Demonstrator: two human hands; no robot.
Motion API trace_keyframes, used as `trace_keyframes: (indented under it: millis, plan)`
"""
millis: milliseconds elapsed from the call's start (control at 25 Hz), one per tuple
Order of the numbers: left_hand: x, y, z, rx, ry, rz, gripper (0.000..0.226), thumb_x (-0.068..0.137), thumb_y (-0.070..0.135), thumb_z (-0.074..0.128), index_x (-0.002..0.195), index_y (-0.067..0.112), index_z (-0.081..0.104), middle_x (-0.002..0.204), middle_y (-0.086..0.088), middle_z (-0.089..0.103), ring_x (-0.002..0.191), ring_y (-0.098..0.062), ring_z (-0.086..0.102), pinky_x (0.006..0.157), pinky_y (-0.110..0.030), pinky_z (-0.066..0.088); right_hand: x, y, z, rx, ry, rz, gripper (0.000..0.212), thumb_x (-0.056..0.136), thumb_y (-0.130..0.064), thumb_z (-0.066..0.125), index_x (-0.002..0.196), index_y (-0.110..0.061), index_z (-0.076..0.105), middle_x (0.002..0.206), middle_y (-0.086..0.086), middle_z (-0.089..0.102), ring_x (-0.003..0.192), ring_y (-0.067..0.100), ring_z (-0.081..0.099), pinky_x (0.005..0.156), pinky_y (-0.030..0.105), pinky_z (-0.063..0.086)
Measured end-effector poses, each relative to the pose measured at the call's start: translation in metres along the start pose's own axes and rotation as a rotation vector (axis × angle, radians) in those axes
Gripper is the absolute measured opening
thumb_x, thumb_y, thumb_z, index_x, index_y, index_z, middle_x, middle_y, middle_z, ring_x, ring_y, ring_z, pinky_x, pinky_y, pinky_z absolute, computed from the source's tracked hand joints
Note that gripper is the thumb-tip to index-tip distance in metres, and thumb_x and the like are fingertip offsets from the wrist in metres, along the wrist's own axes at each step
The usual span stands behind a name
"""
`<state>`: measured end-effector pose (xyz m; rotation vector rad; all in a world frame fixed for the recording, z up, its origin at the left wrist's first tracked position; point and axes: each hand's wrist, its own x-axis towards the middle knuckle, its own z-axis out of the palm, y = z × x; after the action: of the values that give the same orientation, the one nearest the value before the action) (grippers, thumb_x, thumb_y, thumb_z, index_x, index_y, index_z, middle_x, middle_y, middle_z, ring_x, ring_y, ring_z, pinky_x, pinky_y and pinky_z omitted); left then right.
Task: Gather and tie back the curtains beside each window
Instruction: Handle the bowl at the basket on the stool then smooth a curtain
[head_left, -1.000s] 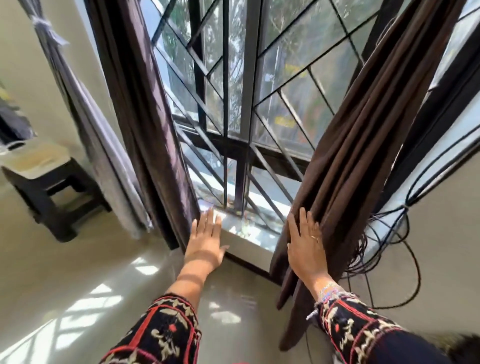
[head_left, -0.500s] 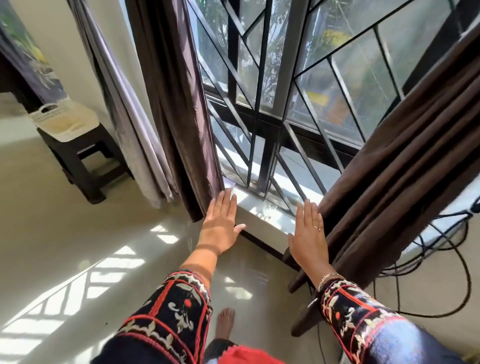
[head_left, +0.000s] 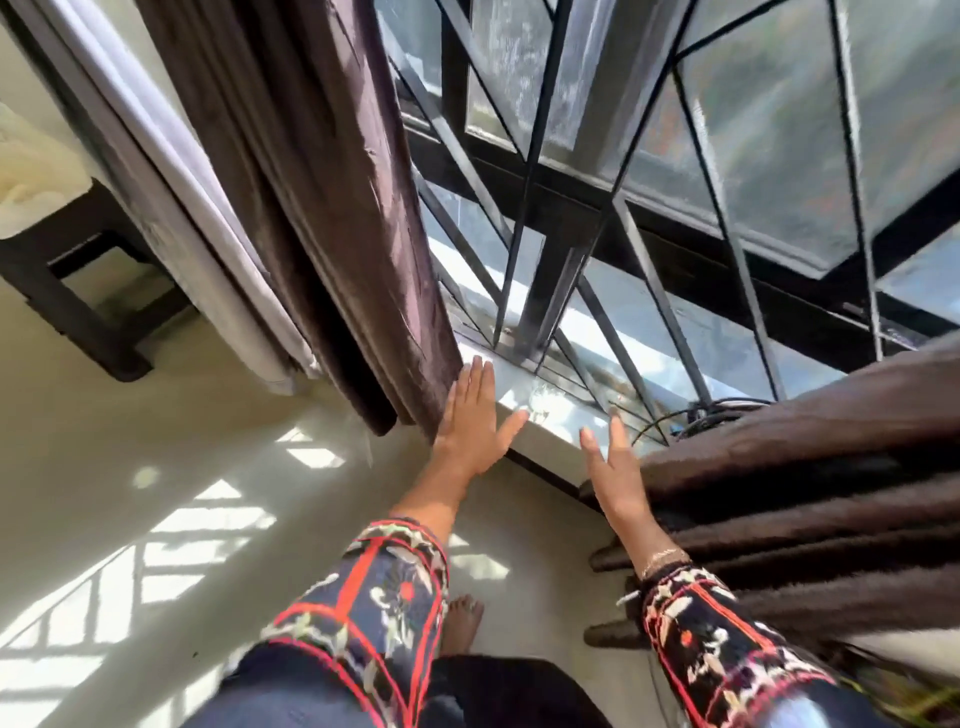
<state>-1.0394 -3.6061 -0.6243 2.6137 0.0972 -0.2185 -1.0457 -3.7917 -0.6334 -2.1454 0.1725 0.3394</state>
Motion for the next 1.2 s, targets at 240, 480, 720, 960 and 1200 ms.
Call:
trace_keyframes:
  millis: [240,480,720,960,1200]
  plan:
    - [0.058,-0.024,0.084,-0.420,-0.101,-0.129,0.076,0.094,0.048,0.037,0.148,0.009,0.001,0.157,-0.005,-0.005,0.144,-0.015,-0.008,0.114,-0.026,-0.006,0.060,0.051,0.047,0.357,0.014,0.160,0.055,0.097,-0.038,0.033,0.147,-0.021,0.019,0.154,-0.004,0.019,0.140,0.010,0.019,0.113,0.026,0.013]
    - [0.122,-0.049,0.175,-0.686,-0.181,-0.210,0.073,0.094,0.050,0.036,0.149,0.016,0.004,0.158,-0.001,0.001,0.145,-0.018,0.002,0.115,-0.030,0.004,0.135,0.129,0.085,0.451,0.061,0.190,0.072,0.088,-0.057,0.029,0.147,-0.017,0.018,0.155,-0.005,0.017,0.140,0.008,0.018,0.110,0.024,0.012]
    - [0.184,-0.075,0.256,-0.833,-0.144,-0.139,0.079,0.089,0.053,0.042,0.149,0.018,0.005,0.158,0.000,0.004,0.145,-0.016,0.004,0.116,-0.034,0.006,0.206,0.178,0.114,0.463,0.082,0.132,0.140,0.035,-0.101,0.031,0.148,-0.019,0.016,0.153,-0.008,0.017,0.140,0.009,0.018,0.117,0.034,0.010]
    - [0.235,-0.080,0.297,-1.017,-0.107,-0.210,0.080,0.083,0.066,0.023,0.149,0.022,0.011,0.157,-0.002,0.012,0.143,-0.022,0.014,0.115,-0.041,0.012,0.250,0.194,0.139,0.595,0.032,0.078,0.142,0.034,-0.099,0.038,0.149,-0.020,0.009,0.156,-0.006,0.009,0.142,0.009,0.010,0.114,0.027,0.009]
    - [0.237,-0.075,0.305,-1.269,-0.197,-0.237,0.074,0.084,0.065,0.009,0.148,0.026,0.012,0.157,0.003,0.011,0.144,-0.017,0.011,0.115,-0.039,0.008,0.256,0.181,0.141,0.714,-0.031,0.121,0.119,0.054,-0.090,0.030,0.148,-0.022,0.004,0.156,-0.006,0.003,0.143,0.013,0.006,0.114,0.029,0.008]
